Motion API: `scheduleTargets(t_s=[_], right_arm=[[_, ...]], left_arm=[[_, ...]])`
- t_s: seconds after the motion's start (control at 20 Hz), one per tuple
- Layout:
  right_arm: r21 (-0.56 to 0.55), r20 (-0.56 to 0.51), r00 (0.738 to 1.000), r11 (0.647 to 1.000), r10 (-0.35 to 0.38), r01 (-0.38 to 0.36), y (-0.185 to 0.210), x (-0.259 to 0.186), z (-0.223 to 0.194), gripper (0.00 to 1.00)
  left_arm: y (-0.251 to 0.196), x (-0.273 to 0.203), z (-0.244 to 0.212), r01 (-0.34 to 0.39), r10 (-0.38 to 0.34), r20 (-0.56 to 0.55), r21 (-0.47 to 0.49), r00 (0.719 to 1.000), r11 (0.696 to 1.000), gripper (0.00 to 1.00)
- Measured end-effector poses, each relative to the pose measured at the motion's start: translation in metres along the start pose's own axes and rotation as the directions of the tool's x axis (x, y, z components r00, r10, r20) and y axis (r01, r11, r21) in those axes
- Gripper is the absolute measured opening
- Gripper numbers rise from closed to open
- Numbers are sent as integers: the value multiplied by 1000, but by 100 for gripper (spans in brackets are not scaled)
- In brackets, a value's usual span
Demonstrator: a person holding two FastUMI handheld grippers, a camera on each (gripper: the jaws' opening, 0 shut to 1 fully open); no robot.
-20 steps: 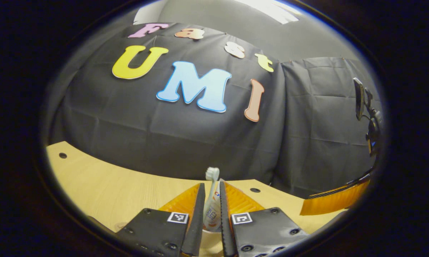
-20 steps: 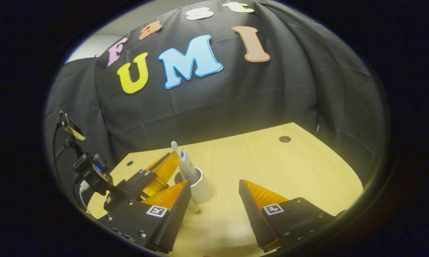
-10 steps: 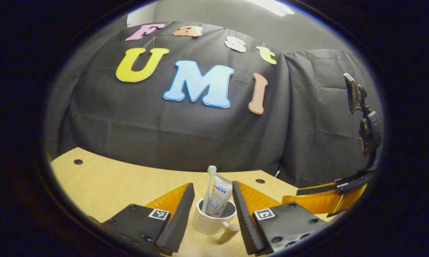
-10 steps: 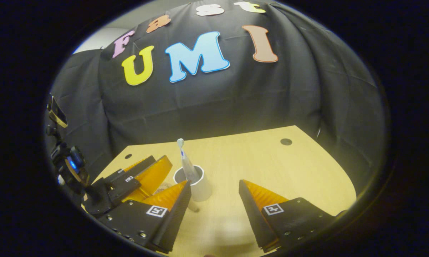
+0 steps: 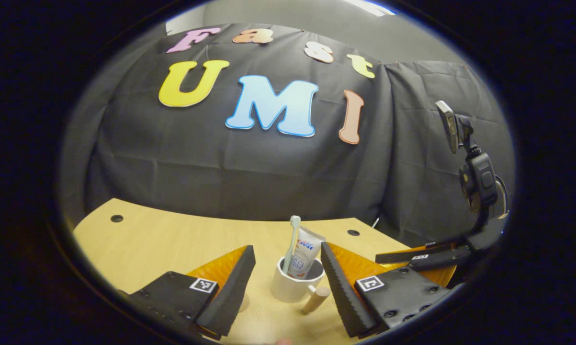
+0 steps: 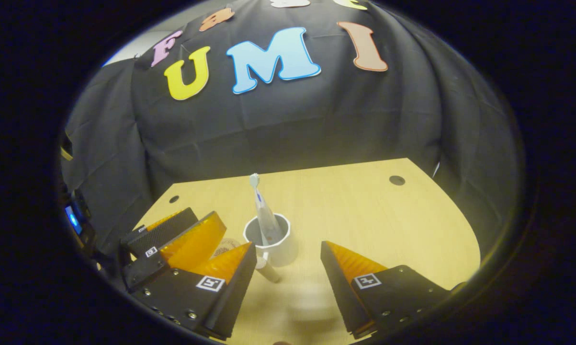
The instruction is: Put the toothbrush and toothpaste on the desktop into the cup, then pick up the cup and place it on the coaster on the desktop.
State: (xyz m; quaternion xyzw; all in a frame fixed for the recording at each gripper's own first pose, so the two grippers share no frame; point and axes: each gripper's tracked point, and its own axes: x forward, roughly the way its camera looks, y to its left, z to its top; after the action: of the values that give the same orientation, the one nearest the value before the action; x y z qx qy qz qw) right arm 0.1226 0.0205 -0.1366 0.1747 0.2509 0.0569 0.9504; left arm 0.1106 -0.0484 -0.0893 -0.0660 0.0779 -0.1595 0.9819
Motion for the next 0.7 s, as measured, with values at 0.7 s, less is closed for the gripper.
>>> scheduleTargets(t_s=[0.7], right_arm=[[37, -333, 943, 999, 10, 3, 23, 34, -48, 82]], left_arm=[[29, -18, -9, -38, 31, -104, -69, 994, 997, 90]])
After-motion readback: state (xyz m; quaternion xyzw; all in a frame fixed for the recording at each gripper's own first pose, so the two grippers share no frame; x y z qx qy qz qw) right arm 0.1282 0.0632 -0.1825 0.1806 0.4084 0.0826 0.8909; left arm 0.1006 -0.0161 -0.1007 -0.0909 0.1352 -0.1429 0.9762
